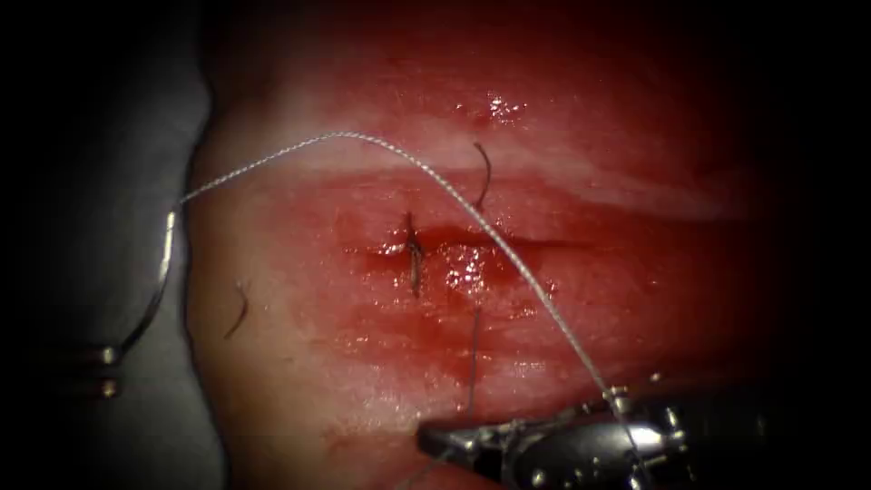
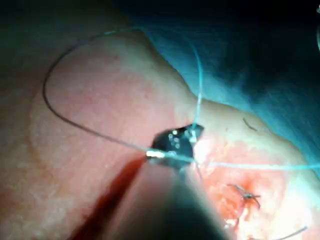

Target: Wound Closure

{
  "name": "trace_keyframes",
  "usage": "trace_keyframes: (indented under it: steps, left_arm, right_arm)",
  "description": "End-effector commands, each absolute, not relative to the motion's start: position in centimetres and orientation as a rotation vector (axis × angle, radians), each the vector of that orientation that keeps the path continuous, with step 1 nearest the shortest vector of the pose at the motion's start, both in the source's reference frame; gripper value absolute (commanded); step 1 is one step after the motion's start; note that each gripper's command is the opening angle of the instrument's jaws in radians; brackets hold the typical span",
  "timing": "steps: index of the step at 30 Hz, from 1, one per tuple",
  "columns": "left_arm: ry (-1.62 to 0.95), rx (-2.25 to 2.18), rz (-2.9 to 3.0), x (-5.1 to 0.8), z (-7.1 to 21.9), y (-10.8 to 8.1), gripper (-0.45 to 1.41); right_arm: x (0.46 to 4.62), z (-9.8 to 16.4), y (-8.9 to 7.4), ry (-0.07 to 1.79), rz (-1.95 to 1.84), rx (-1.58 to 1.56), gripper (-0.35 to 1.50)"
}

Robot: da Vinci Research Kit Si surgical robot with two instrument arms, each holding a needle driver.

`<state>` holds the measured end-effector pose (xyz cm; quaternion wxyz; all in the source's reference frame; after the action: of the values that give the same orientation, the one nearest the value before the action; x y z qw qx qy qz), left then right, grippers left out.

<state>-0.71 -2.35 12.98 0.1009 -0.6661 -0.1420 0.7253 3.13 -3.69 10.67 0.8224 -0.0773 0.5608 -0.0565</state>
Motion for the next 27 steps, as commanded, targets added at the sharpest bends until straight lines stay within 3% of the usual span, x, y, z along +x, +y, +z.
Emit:
trace_keyframes:
  steps: [1,8,9,10,12,13,15,20,27]
  left_arm:
    - [-0.426,-1.965,2.14,-0.76,13.0,-2.4,-0.45]
    - [-0.42,-1.957,2.144,-0.73,13.0,-2.4,-0.45]
    - [-0.418,-1.954,2.145,-0.71,13.1,-2.4,-0.45]
    - [-0.419,-1.955,2.145,-0.69,13.1,-2.4,-0.45]
    - [-0.421,-1.956,2.145,-0.67,13.1,-2.4,-0.45]
    - [-0.423,-1.957,2.145,-0.65,13.1,-2.4,-0.45]
    - [-0.429,-1.959,2.144,-0.61,13.1,-2.4,-0.45]
    - [-0.436,-1.961,2.142,-0.56,13.0,-2.4,-0.45]
    - [-0.469,-2.017,2.108,-0.54,13.0,-2.4,-0.45]
  right_arm:
    - [3.17,10.6,-3.8,1.195,-0.117,-0.155,-0.35]
    - [3.12,10.6,-3.7,1.225,-0.088,-0.099,-0.35]
    - [3.11,10.6,-3.7,1.228,0.012,-0.022,-0.25]
    - [3.08,10.7,-3.6,1.228,0.048,0.006,0.14]
    - [3.03,10.7,-3.6,1.225,0.14,0.081,0.64]
    - [2.99,10.8,-3.5,1.225,0.177,0.112,0.83]
    - [2.79,11.0,-3.4,1.215,0.265,0.175,1.01]
    - [2.35,11.3,-3.1,1.202,0.323,0.218,1.09]
    - [2.02,11.6,-2.6,1.166,0.519,0.316,0.88]
